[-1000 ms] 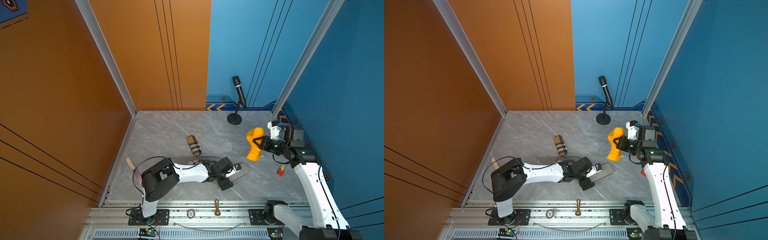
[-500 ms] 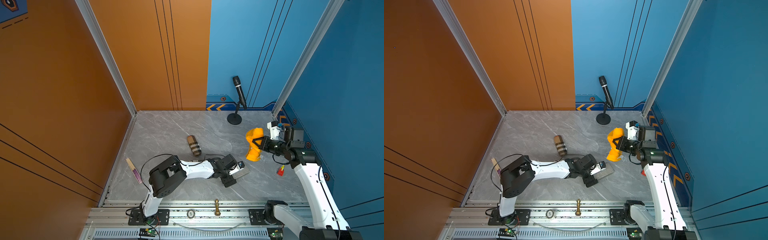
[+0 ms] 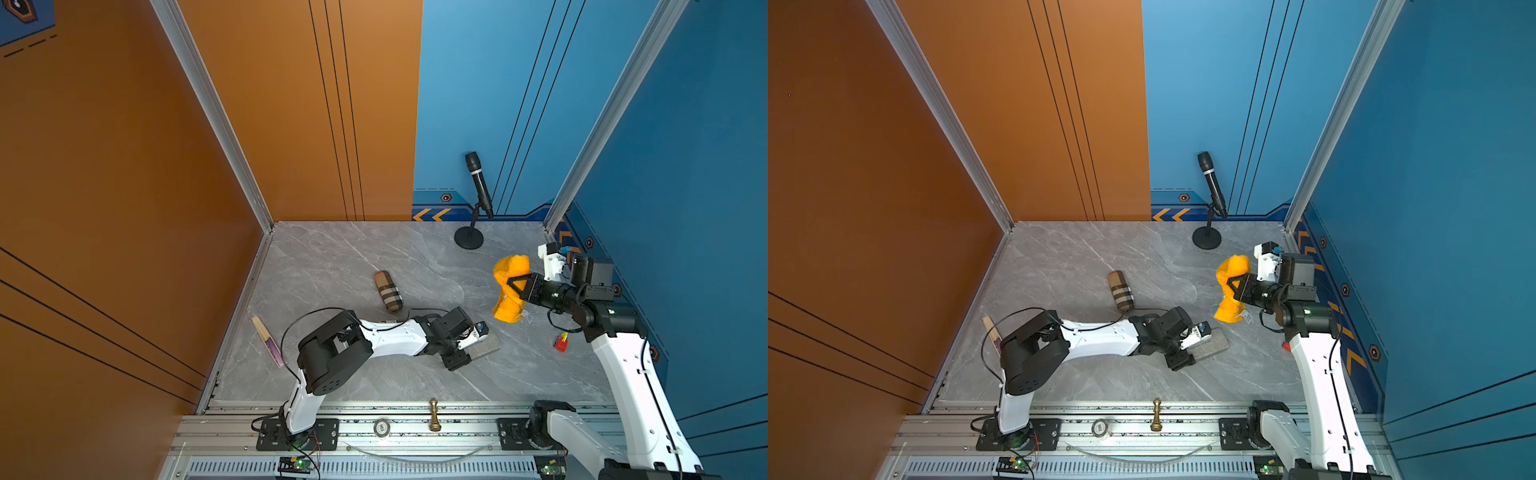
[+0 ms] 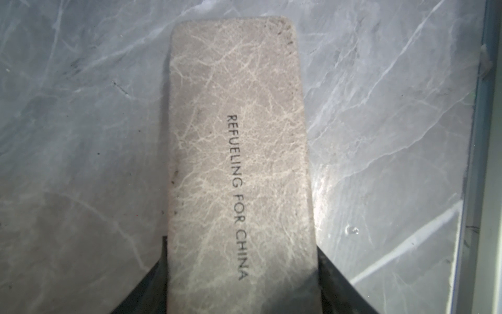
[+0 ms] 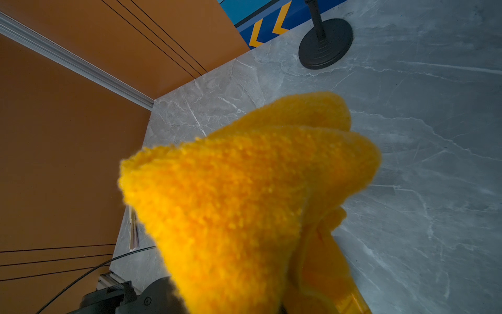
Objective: Wipe the eyeglass case
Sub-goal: Pick up the eyeglass case from the center of the board, then wipe the dirt from the eyeglass case.
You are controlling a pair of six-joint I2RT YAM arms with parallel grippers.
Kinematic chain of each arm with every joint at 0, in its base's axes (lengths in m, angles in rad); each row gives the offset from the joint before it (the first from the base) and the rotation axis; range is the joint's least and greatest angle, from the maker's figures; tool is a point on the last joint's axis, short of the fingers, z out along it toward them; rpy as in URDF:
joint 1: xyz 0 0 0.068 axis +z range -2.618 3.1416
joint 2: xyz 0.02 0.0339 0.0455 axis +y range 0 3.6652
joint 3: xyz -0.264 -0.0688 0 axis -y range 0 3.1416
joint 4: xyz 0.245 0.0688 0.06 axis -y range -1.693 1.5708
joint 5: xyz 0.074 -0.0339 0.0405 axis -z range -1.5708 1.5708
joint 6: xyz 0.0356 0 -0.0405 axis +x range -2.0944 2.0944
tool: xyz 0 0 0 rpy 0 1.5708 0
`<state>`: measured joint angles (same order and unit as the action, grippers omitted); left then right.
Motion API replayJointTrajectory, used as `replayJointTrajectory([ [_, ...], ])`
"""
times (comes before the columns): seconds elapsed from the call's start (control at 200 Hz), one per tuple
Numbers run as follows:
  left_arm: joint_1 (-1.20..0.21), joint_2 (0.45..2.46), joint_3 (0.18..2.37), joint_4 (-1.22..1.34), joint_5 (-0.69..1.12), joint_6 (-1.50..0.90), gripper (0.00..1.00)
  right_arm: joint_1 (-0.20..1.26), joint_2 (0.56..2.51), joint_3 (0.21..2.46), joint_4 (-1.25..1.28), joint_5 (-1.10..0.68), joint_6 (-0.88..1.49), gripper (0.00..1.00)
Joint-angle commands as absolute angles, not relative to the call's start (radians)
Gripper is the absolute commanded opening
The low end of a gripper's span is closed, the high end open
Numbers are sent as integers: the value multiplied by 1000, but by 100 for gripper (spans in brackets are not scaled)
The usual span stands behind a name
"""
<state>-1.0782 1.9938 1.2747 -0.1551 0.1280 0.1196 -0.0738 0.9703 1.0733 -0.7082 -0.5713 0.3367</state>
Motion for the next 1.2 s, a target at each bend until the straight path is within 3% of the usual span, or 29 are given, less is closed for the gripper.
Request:
replayJointTrajectory([
  [0.0, -1069, 1987, 1288, -229, 159, 109, 65, -86, 947, 1082, -735, -574, 334, 0],
  [0.145, -1071, 2007, 1289, -251, 143, 101, 78, -91, 935, 1062, -736, -577, 336, 0],
  [0.425, -1087, 2050, 1308, -280, 99, 100, 80, -96, 935, 1063, -736, -582, 333, 0],
  [0.521, -1092, 2057, 1308, -279, 86, 99, 76, -98, 937, 1061, -736, -584, 332, 0],
  [0.706, -1083, 2012, 1280, -238, 83, 59, 58, -102, 931, 1061, -739, -584, 332, 0],
  [0.876, -1002, 1859, 1334, -209, 295, -47, 50, -110, 919, 1109, -767, -591, 321, 0],
  [1.011, -922, 1768, 1440, -201, 594, -204, 49, -109, 895, 1130, -742, -628, 336, 0],
  [1.191, -733, 1679, 1273, 505, 882, -899, 49, -109, 789, 1117, -592, -691, 409, 0],
])
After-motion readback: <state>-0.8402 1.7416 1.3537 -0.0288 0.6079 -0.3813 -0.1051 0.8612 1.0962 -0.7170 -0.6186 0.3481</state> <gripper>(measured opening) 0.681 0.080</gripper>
